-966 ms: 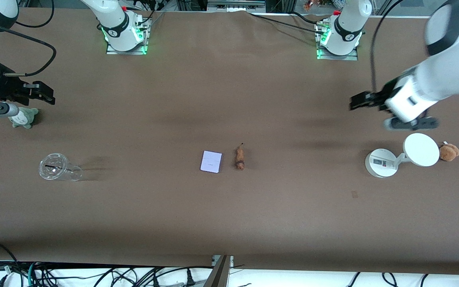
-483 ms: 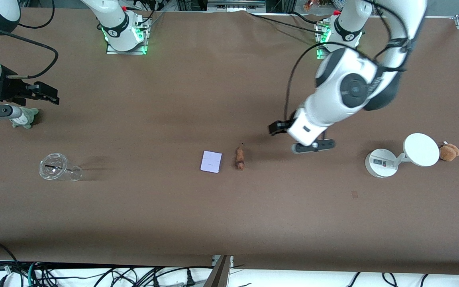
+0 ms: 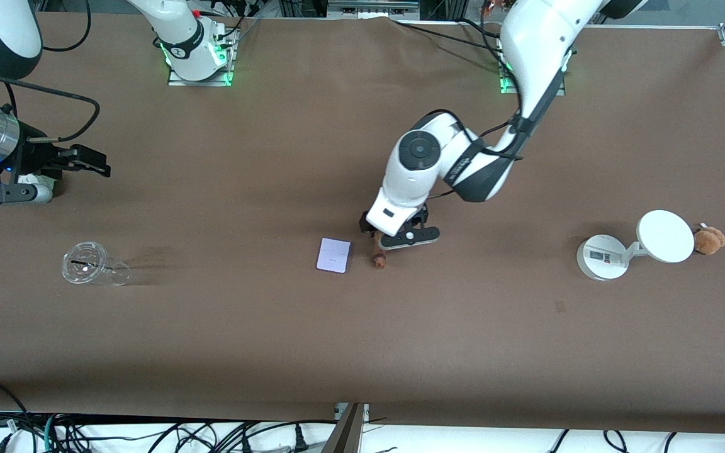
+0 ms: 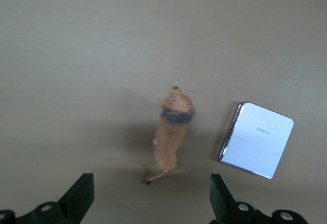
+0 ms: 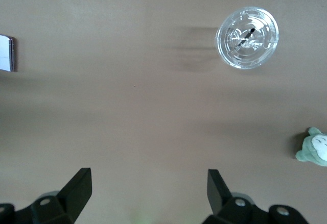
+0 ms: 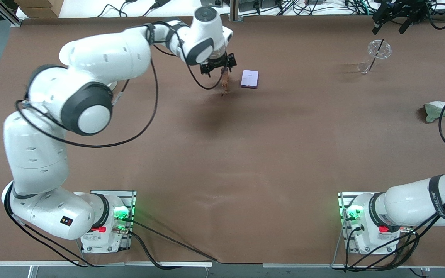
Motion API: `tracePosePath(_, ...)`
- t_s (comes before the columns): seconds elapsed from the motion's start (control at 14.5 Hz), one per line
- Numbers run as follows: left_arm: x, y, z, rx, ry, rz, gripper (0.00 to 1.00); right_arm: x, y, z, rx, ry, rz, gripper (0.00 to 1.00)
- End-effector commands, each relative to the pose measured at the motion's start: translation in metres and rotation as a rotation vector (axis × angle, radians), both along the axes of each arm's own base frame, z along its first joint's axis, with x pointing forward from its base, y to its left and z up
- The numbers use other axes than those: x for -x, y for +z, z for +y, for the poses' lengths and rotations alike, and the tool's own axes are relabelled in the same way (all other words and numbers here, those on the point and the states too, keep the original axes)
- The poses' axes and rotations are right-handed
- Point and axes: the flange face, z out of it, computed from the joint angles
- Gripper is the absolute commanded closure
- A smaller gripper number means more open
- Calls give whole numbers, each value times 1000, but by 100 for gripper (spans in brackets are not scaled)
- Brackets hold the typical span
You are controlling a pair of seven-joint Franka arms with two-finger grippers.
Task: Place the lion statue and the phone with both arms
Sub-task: 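Lower the left gripper and close it on the lion statue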
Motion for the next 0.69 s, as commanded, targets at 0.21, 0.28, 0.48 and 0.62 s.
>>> tracePosePath(0.21, -42, -22, 5, -69, 20, -83, 0, -13, -13, 1, -21, -11, -6, 0)
tracePosePath(0.28, -48, -29, 8, -88, 26, -97, 0, -14, -15, 1, -21, -11, -6, 0)
tracePosePath(0.48, -51, -28, 2, -75, 36, -104, 0, -16, -20, 1, -21, -12, -1, 0)
tracePosePath(0.62, -50, -28, 1, -72, 50, -101, 0, -16, -20, 1, -21, -12, -3, 0)
